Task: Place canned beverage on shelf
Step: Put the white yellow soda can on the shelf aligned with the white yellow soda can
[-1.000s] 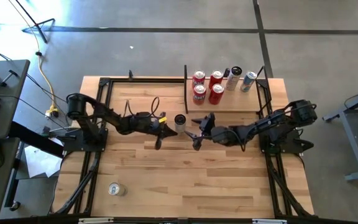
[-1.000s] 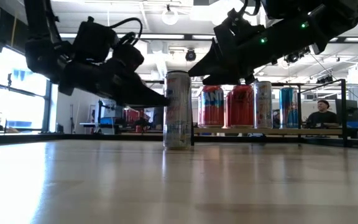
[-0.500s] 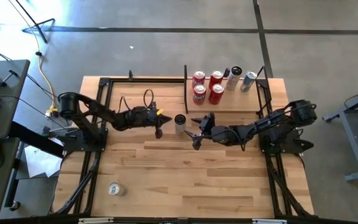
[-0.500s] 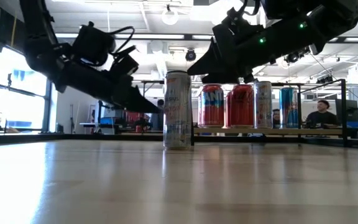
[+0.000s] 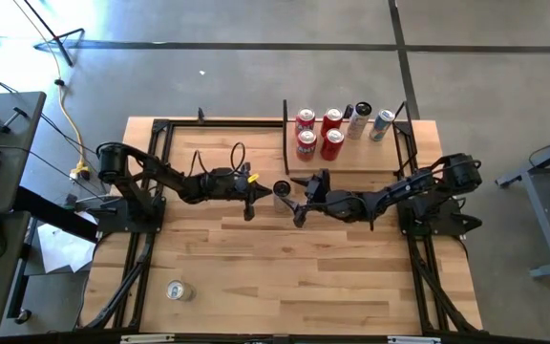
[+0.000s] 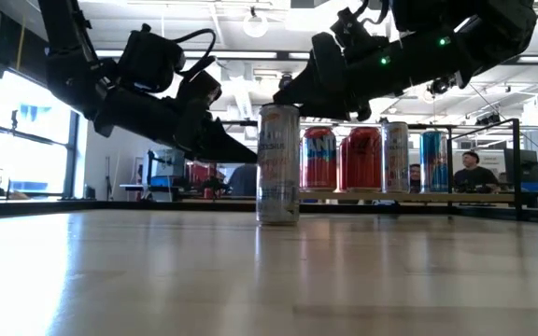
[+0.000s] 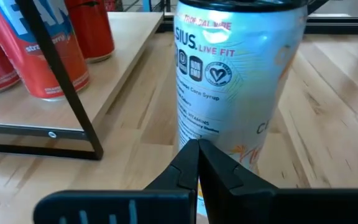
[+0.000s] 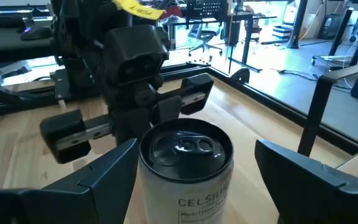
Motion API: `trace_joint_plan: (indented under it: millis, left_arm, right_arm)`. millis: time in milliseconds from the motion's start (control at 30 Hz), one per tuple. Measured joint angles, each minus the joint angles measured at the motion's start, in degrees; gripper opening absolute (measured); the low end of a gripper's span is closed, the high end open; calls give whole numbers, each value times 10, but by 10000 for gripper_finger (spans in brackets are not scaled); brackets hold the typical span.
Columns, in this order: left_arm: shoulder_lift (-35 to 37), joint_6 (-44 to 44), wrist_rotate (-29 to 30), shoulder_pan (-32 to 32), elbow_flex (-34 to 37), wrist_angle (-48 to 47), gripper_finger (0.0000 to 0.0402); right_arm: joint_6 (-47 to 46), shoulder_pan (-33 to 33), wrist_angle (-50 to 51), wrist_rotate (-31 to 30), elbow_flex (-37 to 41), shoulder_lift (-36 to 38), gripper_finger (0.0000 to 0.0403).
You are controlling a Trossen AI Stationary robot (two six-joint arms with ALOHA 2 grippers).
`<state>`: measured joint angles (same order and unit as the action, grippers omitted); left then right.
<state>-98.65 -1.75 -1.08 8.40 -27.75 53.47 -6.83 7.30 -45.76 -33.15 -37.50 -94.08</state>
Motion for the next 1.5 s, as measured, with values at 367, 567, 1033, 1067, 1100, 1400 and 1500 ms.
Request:
trace_joint_plan:
  millis: [367,567,1033,1067,1100,1400,1500]
  left_arm:
    - [0,0,2,-3,0,0,0]
    - [0,0,2,-3,0,6,0]
    - [0,15,2,-3,0,31,0]
    - [0,15,2,-3,0,31,0]
    - [0,15,2,-3,0,32,0]
    - [0,17,2,-3,-1,34,0]
    - [0,17,2,-3,-1,34,0]
  right_arm:
    - [-4,-20,0,49,0,0,307]
    - [-7,-22,0,58,0,0,307]
    - [-4,-25,0,66,0,0,307]
    - [-4,-25,0,69,0,-1,307]
    - [-4,-25,0,72,0,-2,307]
    - [13,-28,-7,67,-40,-70,303]
    - [29,-29,7,66,-61,-77,278]
